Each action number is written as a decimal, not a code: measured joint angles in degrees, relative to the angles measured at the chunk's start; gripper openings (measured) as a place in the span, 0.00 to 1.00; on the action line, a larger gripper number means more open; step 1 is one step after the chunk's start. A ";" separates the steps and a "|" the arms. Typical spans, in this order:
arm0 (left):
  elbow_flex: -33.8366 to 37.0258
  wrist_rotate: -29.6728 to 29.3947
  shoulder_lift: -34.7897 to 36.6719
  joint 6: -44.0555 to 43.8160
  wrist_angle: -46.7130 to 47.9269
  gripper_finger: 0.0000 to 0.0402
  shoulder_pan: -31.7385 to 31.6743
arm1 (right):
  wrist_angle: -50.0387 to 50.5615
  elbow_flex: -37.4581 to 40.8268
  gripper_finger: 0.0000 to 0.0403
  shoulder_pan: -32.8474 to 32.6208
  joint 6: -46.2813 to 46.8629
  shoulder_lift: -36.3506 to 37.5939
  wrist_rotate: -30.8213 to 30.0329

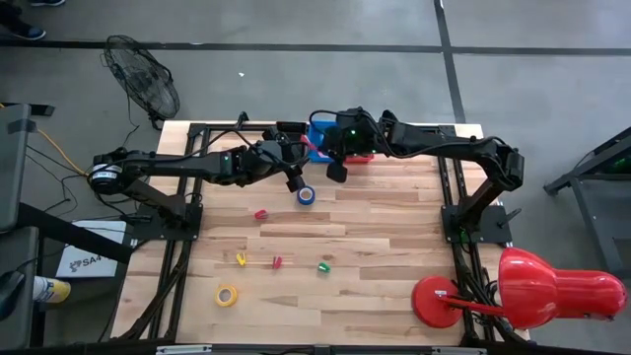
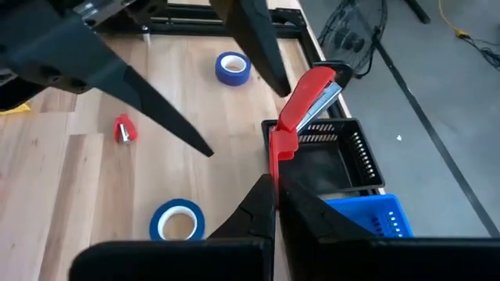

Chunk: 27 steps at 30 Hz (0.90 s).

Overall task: Pick and place Stapler, Stapler remover, tape
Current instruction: Put the top right red stapler into the black bin

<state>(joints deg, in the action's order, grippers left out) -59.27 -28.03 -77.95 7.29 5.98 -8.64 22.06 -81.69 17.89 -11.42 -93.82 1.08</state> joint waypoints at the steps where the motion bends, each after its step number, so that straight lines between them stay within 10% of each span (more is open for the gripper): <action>1: 0.00 0.00 0.00 0.00 0.01 0.58 0.00 | -0.02 0.00 0.00 -0.02 -0.11 0.00 0.91; 27: 0.00 8.87 0.00 3.02 -3.41 0.58 0.04 | -0.84 0.00 0.00 -1.88 -10.07 -0.20 5.27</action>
<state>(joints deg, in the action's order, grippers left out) -59.27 -19.17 -77.95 10.31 2.57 -8.60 21.22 -81.69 16.01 -21.50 -94.02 6.35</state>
